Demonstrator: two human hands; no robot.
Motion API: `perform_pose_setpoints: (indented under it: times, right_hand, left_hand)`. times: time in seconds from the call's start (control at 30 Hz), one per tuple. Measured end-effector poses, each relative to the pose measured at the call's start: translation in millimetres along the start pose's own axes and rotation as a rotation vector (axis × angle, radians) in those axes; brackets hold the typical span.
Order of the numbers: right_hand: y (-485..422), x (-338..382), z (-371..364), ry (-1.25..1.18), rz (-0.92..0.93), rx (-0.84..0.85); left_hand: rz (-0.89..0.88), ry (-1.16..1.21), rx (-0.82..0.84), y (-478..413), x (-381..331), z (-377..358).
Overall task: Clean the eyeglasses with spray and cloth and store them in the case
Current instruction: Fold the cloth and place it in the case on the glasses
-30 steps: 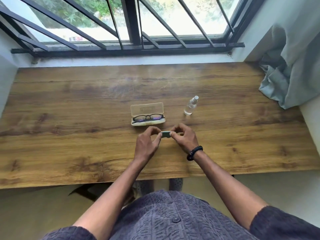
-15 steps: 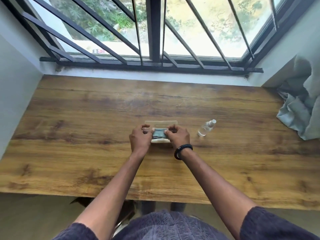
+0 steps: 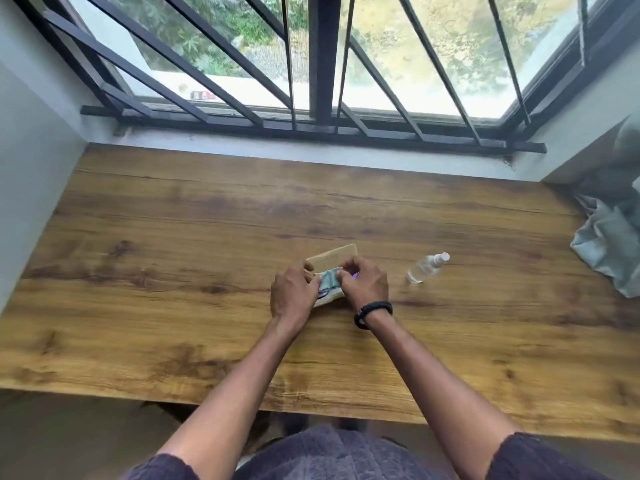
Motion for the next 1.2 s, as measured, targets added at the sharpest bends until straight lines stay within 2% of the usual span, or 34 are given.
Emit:
perform_pose_setpoints:
  times: [0.43,0.77,1.0,1.2]
  right_hand:
    - [0.5,-10.4,-4.4,0.096,0.013,0.033]
    - [1.0,-13.4,-4.0,0.120,0.066,0.000]
    - [1.9,-14.1,-4.0,0.125,0.063,-0.007]
    - [2.6,-18.2,-3.2,0.093,0.051,0.007]
  left_hand:
    - [-0.061,-0.070,0.019,16.2,4.9,-7.9]
    - [-0.296,-0.148,-0.120,33.1,36.8,-3.0]
    - [-0.262,-0.123,0.080,33.0,50.3,-14.8]
    - [-0.247,-0.125,0.141,23.6,54.3,-16.0]
Point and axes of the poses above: each hand's wrist, its own y-axis away from the middle knuckle, its own z-axis out of the back of the hand, x = y × z, the point moved 6 cm from there along -y, towards the middle knuckle, and after that the axes turned 11 degrees about y, right-handed, at the moved point
